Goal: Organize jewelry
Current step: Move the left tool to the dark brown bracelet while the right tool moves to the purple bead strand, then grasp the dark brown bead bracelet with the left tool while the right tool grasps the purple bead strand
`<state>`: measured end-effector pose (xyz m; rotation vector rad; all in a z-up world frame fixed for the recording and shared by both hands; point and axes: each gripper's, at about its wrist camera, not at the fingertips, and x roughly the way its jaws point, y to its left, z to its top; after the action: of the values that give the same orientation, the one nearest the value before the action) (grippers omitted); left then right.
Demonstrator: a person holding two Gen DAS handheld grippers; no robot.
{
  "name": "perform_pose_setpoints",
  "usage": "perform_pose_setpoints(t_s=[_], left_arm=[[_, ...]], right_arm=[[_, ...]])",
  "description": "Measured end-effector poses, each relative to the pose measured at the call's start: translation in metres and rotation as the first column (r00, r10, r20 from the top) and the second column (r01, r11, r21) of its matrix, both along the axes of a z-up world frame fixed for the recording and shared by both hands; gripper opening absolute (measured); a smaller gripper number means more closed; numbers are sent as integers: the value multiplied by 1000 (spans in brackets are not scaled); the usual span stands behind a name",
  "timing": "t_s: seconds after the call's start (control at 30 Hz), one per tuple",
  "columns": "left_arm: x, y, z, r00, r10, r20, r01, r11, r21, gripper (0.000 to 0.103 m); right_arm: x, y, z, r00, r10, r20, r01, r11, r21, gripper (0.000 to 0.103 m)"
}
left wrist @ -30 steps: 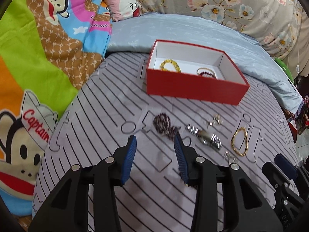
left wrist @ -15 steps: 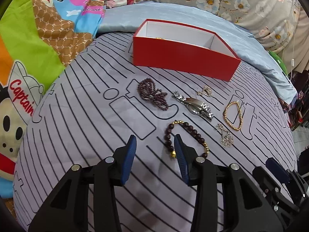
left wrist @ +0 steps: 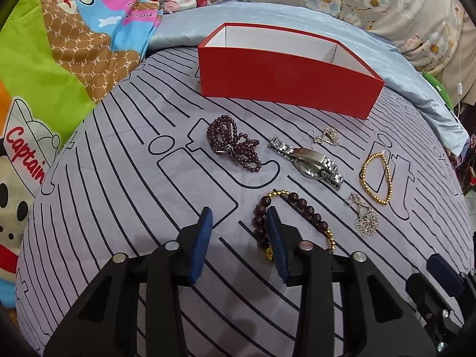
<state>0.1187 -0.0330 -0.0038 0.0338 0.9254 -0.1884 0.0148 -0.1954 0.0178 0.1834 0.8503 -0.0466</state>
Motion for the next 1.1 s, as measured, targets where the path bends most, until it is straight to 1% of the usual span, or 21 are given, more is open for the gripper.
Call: perform_pose_setpoints(t_s=[0.03,0.07,0.1,0.13,0.37,0.53,0.73,0.8,1.0,1.1], left_arm=[[-1,-1,0,1000,-6,8,6,1000,7,21],[-1,-1,-1,1000,-6,11,6,1000,12,13],[-1,-1,-1,1000,-10,15,10,1000,17,9],[-2,0,-1,1000,-11,17,10,1000,16,8],[-8,18,-1,1000,9,24,-9,1000,-3,8],[-13,29,-2,999,24,29,-24,1000,6,8],[-18,42,-5,998,40,53,-41,999,17,8],[-18,45,-5,998,46,51,-47,999,1,8],[-18,46,-4,998,49,50,-48,999,-7,8],[-18,50,-4,997,64,51,-64,998,-7,8]], right_arm=[[1,0,0,1000,0,-1,0,1000,1,41],[1,0,-1,1000,2,-2,-2,1000,2,41],[1,0,-1,1000,1,-2,-1,1000,1,41],[1,1,-2,1000,1,-5,-1,1000,2,41],[6,2,-4,1000,6,-16,-6,1000,11,41],[15,6,-5,1000,20,-16,-19,1000,15,41],[26,14,-6,999,31,-16,-31,999,31,41],[28,18,-6,999,36,-14,-36,999,30,41],[39,25,-3,999,51,-3,-51,998,28,41],[45,26,-3,998,56,-5,-56,998,33,41]])
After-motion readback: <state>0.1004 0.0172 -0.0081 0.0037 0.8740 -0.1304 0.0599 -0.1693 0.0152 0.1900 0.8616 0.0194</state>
